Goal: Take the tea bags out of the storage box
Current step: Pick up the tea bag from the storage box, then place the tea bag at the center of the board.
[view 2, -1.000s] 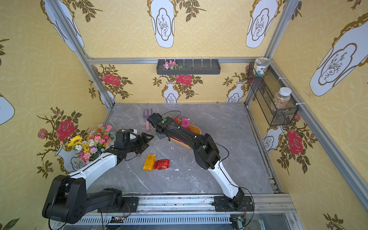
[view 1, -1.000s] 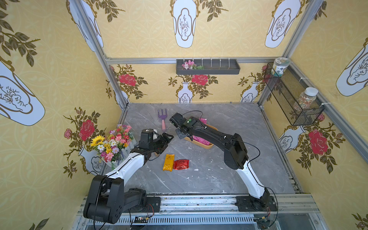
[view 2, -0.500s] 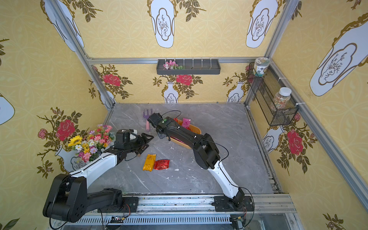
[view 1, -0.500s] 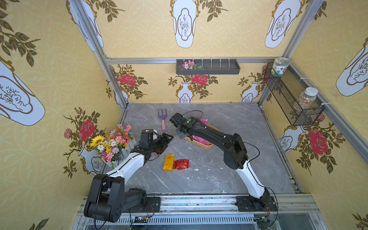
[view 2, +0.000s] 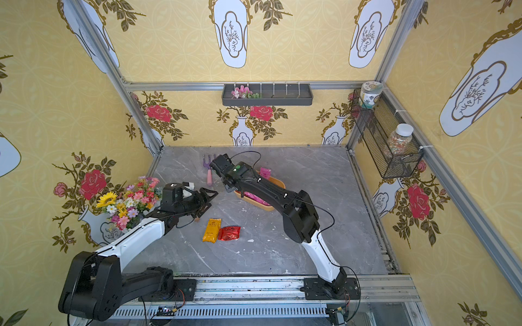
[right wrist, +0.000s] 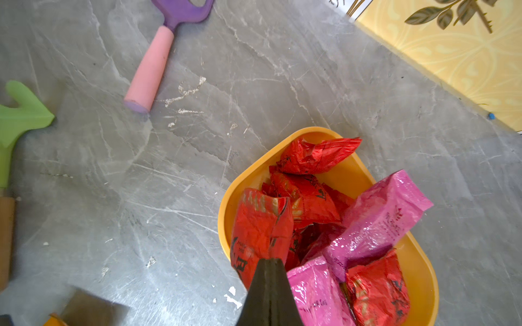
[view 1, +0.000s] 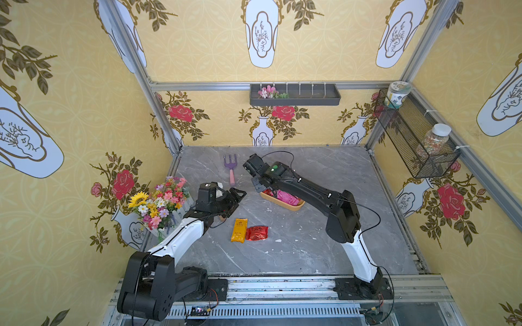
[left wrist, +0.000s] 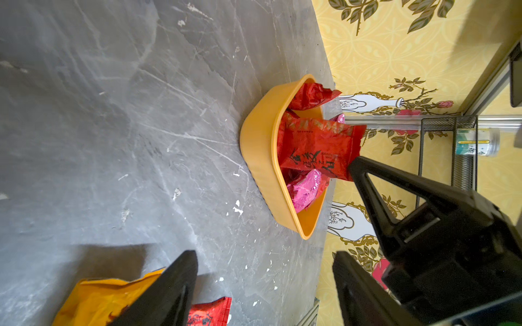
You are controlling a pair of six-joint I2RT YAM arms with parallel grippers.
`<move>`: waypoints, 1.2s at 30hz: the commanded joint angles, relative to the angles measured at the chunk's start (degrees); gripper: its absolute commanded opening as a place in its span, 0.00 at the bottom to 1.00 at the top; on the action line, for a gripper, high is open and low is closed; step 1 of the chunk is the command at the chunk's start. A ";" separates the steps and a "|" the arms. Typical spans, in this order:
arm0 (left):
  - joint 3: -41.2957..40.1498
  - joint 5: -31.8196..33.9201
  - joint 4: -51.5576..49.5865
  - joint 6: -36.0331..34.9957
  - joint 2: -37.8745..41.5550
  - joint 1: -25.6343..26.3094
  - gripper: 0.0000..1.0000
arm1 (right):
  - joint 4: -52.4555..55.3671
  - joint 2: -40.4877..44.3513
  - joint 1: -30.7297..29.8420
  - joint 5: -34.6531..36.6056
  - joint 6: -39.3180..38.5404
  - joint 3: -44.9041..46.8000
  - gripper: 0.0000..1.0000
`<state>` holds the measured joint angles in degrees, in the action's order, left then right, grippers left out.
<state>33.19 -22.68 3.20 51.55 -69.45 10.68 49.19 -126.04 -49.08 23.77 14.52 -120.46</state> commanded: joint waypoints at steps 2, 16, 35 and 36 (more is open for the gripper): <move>-0.15 -0.15 1.19 0.86 1.06 1.39 0.81 | -1.37 3.74 -0.50 1.07 0.70 1.67 0.00; -3.07 4.21 4.09 5.79 6.70 8.33 0.81 | -10.98 32.08 -1.04 -3.81 9.92 32.78 0.00; -7.97 5.35 5.76 8.40 11.06 10.32 0.81 | -32.79 51.98 0.61 -20.29 31.02 70.59 0.00; -7.97 5.40 5.79 8.41 11.05 10.29 0.82 | -33.53 51.87 0.57 -20.81 31.47 71.42 0.00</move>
<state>25.50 -17.50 7.25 59.92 -58.54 20.93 21.41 -74.24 -48.49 5.43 42.57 -50.57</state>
